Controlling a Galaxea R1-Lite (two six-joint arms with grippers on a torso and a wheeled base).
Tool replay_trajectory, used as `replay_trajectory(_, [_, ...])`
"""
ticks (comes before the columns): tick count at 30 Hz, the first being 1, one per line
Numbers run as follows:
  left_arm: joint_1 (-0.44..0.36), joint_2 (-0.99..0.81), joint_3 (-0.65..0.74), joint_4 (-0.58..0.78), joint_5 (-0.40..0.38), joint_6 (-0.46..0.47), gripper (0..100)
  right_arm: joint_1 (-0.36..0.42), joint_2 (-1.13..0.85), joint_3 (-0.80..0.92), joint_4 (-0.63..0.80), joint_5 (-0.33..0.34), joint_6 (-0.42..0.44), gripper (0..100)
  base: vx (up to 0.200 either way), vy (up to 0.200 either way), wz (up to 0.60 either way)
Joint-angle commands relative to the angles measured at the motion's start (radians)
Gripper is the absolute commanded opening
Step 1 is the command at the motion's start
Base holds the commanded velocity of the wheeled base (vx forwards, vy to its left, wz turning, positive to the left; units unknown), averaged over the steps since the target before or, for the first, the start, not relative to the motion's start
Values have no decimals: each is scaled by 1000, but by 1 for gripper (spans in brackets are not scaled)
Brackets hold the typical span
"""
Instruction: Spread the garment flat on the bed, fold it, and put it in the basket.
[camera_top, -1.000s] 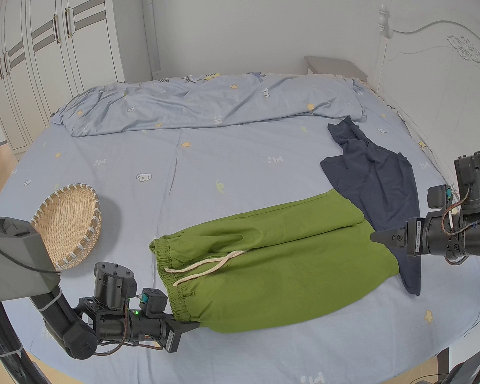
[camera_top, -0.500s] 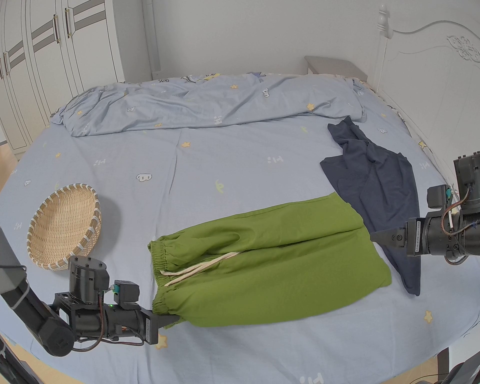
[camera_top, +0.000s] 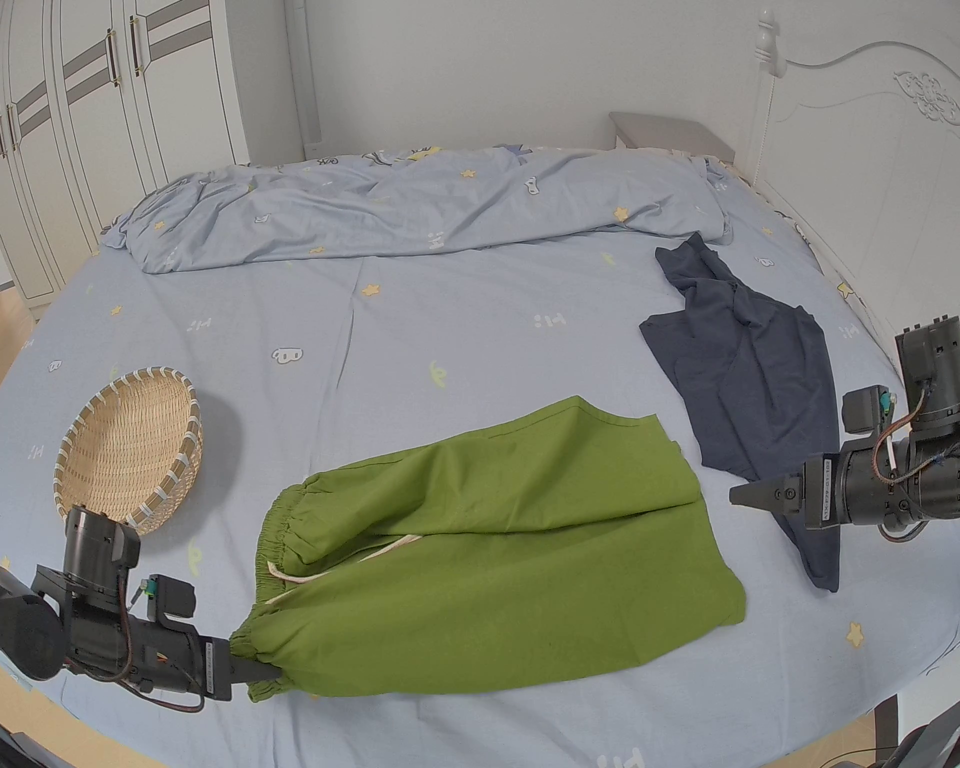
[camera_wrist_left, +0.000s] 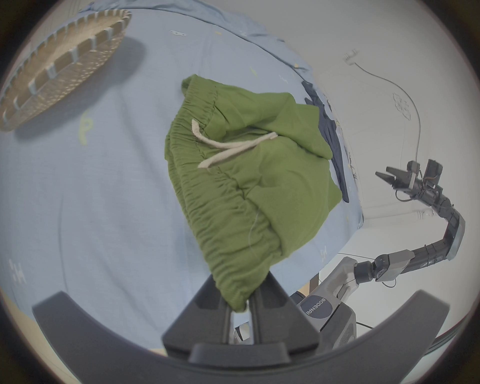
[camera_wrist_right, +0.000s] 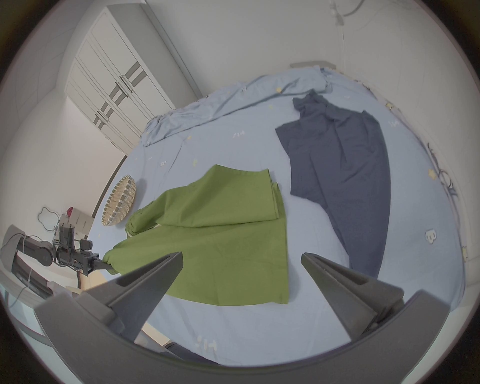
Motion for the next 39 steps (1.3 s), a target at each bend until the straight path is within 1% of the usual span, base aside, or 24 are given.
replay_trajectory(1, [137, -50, -39, 82, -36, 90, 0, -148, 106, 36, 3, 112, -11, 100, 0, 0, 0])
replay_trajectory(3, [161, -19, -45, 82, -42, 119, 0, -191, 141, 39, 3, 139, -21, 100, 0, 0, 0])
replay_trajectory(4, [189, 15, -56, 82, -50, 141, 0, -237, 187, 44, 2, 184, -41, 100, 0, 0, 0])
replay_trajectory(5, [204, 33, -60, 82, -60, 150, 0, -257, 215, 45, 2, 219, -58, 100, 0, 0, 0])
replay_trajectory(7, [223, 51, -62, 82, -79, 166, 0, -283, 262, 47, 3, 277, -83, 100, 0, 0, 0])
replay_trajectory(8, [223, 51, -62, 82, -79, 166, 0, -283, 262, 47, 3, 277, -83, 100, 0, 0, 0])
replay_trajectory(9, [236, 68, -62, 81, -86, 189, 0, -306, 325, 47, 3, 349, -96, 100, 0, 0, 0])
replay_trajectory(10, [238, 70, -62, 81, -86, 190, 0, -306, 333, 47, 3, 354, -96, 100, 0, 0, 0])
replay_trajectory(11, [238, 73, -62, 81, -88, 196, 0, -313, 370, 48, 3, 391, -100, 100, 0, 0, 0])
replay_trajectory(13, [238, 74, -62, 81, -86, 196, 0, -311, 402, 57, 2, 423, -109, 100, 0, 0, 0])
replay_trajectory(14, [238, 74, -62, 81, -86, 196, 0, -311, 403, 60, 2, 424, -112, 100, 0, 0, 0])
replay_trajectory(15, [238, 77, -62, 78, -86, 196, 0, -308, 425, 74, -1, 457, -136, 100, 0, 0, 0])
replay_trajectory(16, [238, 77, -62, 78, -86, 196, 0, -308, 425, 74, -1, 457, -136, 100, 0, 0, 0])
replay_trajectory(17, [240, 79, -65, 78, -86, 196, 0, -302, 442, 82, -1, 497, -167, 100, 0, 0, 0])
replay_trajectory(18, [240, 79, -65, 78, -86, 196, 0, -302, 442, 82, -1, 497, -167, 100, 0, 0, 0])
replay_trajectory(19, [243, 79, -65, 78, -86, 198, 0, -296, 457, 90, -1, 521, -182, 100, 0, 0, 0])
replay_trajectory(20, [243, 79, -67, 78, -86, 196, 0, -285, 465, 96, -4, 526, -188, 100, 0, 0, 0])
replay_trajectory(23, [243, 79, -68, 78, -86, 198, 0, -267, 477, 106, -20, 527, -193, 100, 0, 0, 0])
replay_trajectory(26, [243, 79, -76, 78, -86, 196, 0, -248, 489, 151, -89, 544, -195, 100, 0, 0, 0])
replay_trajectory(28, [243, 79, -76, 78, -86, 196, 0, -247, 489, 152, -92, 546, -195, 100, 0, 0, 0])
replay_trajectory(29, [243, 79, -77, 78, -86, 196, 0, -240, 488, 186, -142, 605, -196, 100, 0, 0, 0])
replay_trajectory(32, [241, 79, -80, 78, -86, 196, 0, -239, 489, 206, -165, 653, -204, 100, 0, 0, 0])
replay_trajectory(37, [243, 79, -88, 78, -88, 196, 0, -237, 497, 211, -168, 662, -215, 100, 0, 0, 0])
replay_trajectory(39, [241, 82, -90, 78, -88, 196, 0, -225, 511, 214, -193, 662, -215, 100, 0, 0, 0])
